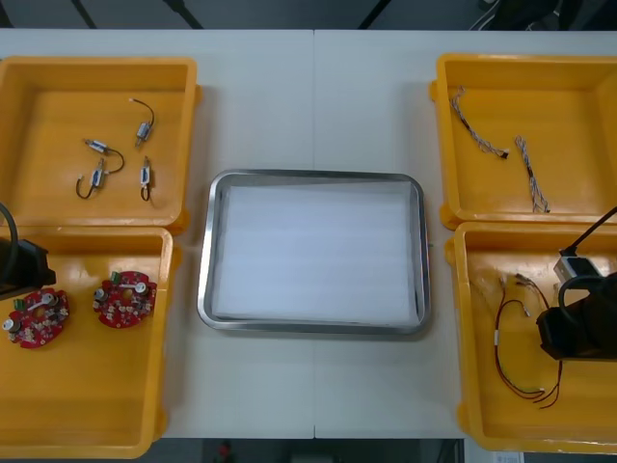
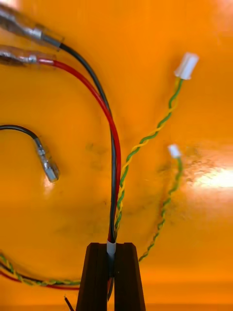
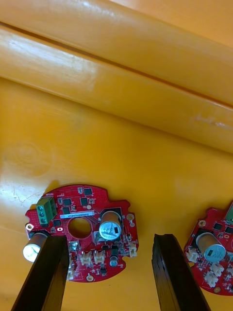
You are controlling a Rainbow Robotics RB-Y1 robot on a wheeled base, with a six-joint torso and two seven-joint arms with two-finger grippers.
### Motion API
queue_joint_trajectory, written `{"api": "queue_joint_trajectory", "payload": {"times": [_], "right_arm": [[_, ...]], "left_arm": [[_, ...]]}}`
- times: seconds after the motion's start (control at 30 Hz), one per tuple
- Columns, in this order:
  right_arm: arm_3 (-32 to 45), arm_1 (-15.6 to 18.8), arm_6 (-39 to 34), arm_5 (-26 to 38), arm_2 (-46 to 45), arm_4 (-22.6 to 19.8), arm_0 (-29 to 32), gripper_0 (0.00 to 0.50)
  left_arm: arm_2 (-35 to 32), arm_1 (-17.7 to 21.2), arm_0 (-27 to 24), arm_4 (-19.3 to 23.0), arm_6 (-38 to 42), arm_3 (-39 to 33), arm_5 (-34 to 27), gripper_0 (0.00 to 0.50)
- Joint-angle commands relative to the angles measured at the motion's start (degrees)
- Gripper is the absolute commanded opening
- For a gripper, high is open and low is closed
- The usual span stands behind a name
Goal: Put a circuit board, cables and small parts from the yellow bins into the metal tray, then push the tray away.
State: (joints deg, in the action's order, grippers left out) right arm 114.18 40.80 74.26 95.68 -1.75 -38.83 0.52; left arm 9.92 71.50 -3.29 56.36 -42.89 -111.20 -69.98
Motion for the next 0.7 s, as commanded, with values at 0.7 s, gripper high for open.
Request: {"api": "queue_joint_trajectory", "payload": {"times": [0.7], "right_arm": [[10.6,1.3,3.7,14.3,-12.5,-5.8,-10.5,0.0]], "left_arm": [[7.0,-1.6,-1.5,-2.7,8.1,3.8,7.8,0.5]]}}
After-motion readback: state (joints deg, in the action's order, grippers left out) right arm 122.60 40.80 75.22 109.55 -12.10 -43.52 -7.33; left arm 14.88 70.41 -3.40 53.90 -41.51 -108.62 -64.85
